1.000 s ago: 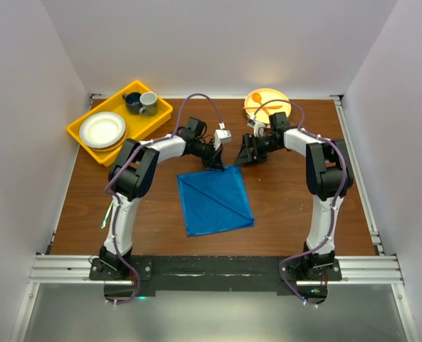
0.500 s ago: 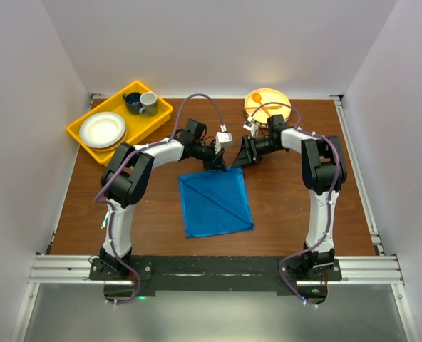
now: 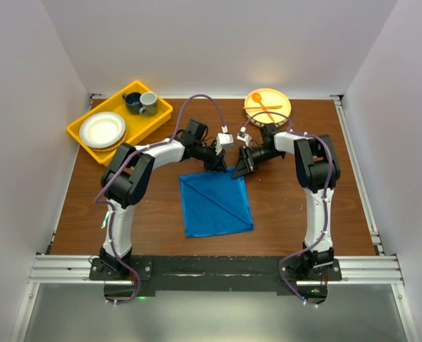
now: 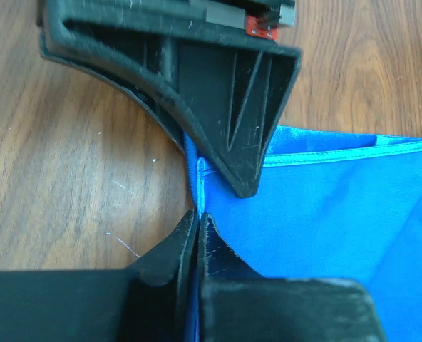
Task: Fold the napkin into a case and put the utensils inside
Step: Pick up the upper triangle-folded napkin from the center of the board.
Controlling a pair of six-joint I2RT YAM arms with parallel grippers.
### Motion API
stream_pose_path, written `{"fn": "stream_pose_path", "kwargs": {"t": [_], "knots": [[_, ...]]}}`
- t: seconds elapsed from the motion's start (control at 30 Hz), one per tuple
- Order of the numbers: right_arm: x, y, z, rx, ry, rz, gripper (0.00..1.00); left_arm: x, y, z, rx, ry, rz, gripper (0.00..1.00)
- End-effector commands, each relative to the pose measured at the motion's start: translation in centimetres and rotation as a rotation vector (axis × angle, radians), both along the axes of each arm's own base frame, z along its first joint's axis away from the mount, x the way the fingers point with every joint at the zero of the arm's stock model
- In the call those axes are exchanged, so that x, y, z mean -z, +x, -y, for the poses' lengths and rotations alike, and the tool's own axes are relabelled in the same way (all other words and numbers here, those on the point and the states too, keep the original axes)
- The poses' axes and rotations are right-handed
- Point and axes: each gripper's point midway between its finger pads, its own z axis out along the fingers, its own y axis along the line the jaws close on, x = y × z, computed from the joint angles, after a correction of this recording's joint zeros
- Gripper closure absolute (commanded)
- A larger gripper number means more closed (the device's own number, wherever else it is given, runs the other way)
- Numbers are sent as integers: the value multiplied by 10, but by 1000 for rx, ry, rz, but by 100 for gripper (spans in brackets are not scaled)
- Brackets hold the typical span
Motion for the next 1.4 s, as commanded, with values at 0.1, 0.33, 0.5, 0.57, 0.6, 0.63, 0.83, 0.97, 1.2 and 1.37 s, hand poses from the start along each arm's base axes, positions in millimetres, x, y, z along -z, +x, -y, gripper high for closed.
{"fn": "stream_pose_path", "kwargs": {"t": [0.1, 0.33, 0.5, 0.57, 0.6, 0.63, 0.83, 0.97, 1.2, 1.37], "knots": [[-9, 4, 1, -19, -31, 69, 90, -41, 3, -23, -11, -34, 41, 50], [-41, -2, -8, -110, -39, 273, 100, -45, 5, -120, -81, 21, -38, 32], [-60, -13, -18, -203, -51, 441, 100, -32, -6, -143, -67, 56, -102, 17], [-69, -15, -19, -230, -58, 510, 100, -26, -9, -143, -51, 60, -109, 15], [-72, -17, -21, -243, -57, 530, 100, -25, -11, -143, -44, 51, -122, 14], [-75, -18, -22, -252, -57, 545, 100, -24, -12, -142, -39, 47, -128, 11], [-90, -25, -25, -290, -45, 611, 100, -11, -21, -141, 3, 27, -146, 8], [-95, -29, -24, -311, -35, 640, 100, 1, -16, -146, -7, 43, -133, 16], [-100, -38, -21, -343, -12, 647, 100, 7, -11, -146, 6, 35, -83, 21], [-105, -43, -23, -354, 12, 653, 100, 9, -2, -142, 13, 15, -70, 14]]}}
